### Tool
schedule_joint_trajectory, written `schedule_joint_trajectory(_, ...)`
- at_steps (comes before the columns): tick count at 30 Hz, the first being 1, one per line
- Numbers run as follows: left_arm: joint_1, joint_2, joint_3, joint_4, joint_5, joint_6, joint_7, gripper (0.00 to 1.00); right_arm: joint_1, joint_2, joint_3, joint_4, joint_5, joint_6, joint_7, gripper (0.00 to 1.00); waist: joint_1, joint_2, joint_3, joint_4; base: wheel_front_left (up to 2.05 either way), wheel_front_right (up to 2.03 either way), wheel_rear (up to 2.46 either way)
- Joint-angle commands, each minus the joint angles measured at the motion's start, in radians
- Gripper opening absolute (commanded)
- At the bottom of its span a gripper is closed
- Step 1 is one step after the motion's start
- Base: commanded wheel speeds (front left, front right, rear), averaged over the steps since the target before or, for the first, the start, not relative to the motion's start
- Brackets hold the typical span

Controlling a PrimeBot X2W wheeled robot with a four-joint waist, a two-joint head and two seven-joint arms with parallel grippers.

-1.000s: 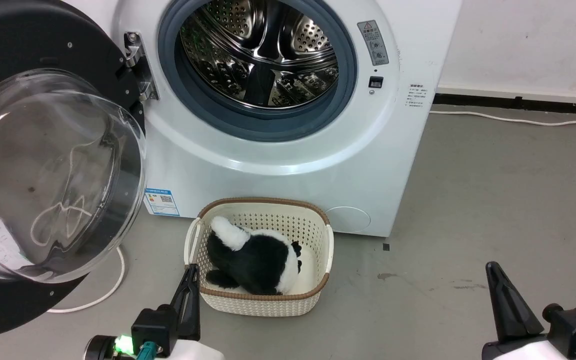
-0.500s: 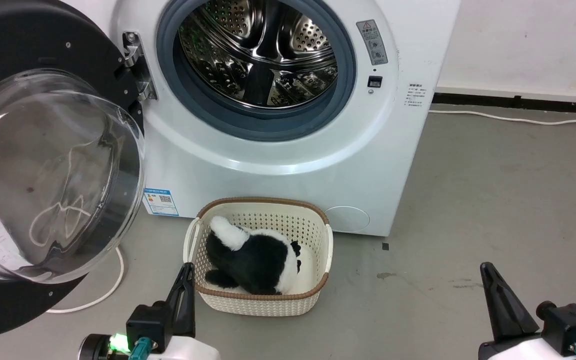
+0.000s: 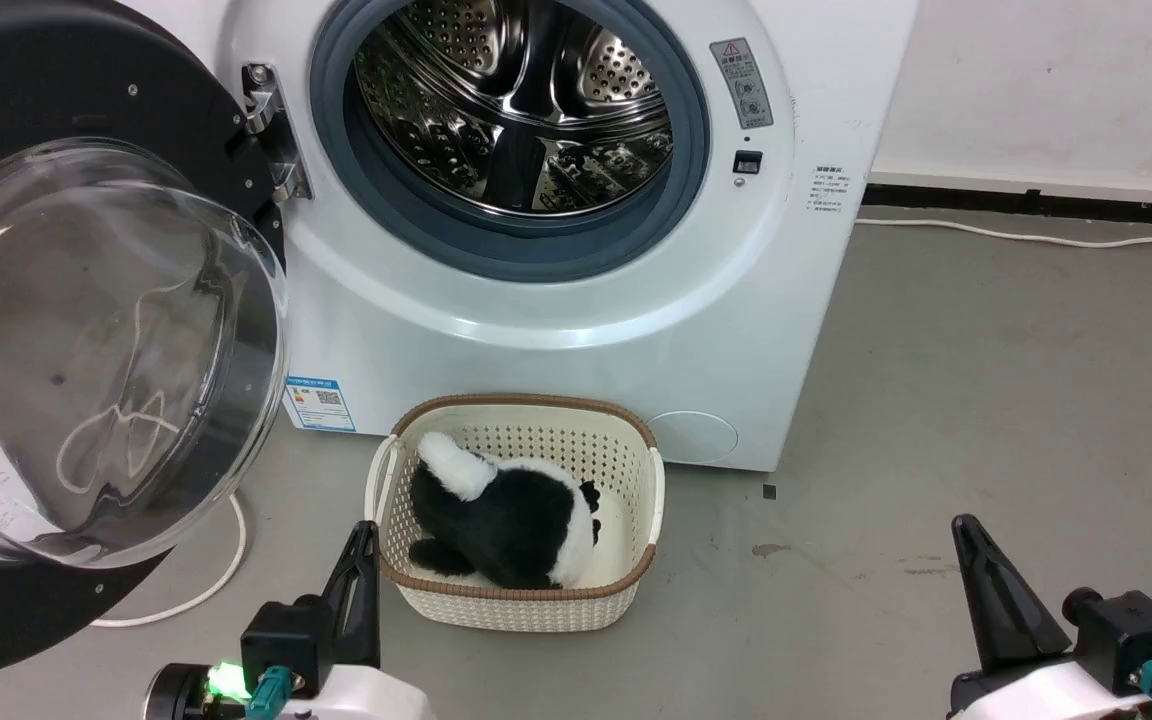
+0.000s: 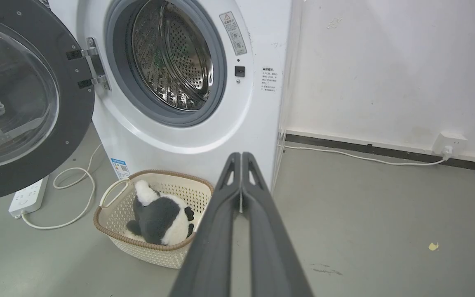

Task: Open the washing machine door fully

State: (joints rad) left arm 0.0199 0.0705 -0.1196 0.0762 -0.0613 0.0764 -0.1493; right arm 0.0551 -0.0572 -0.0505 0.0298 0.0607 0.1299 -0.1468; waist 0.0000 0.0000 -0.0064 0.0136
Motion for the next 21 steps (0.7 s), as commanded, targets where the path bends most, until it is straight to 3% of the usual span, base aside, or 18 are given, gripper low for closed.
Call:
schedule_joint_trajectory(1, -0.009, -0.006, 0.006, -0.006, 0.011, -0.005, 0.009, 0.0, -0.013, 0.003, 0.004, -0.005, -0.009, 0.0, 0.006, 0.0, 0.0, 0.0, 0.0, 0.0, 0.0, 0.0, 0.0)
schedule_joint_trajectory(21, -0.012, -0.01, 0.037, -0.026, 0.025, -0.025, 0.048, 0.0, -0.024, 0.004, 0.017, -0.012, -0.023, 0.0, 0.045, 0.0, 0.0, 0.0, 0.002, -0.004, 0.0, 0.0, 0.0)
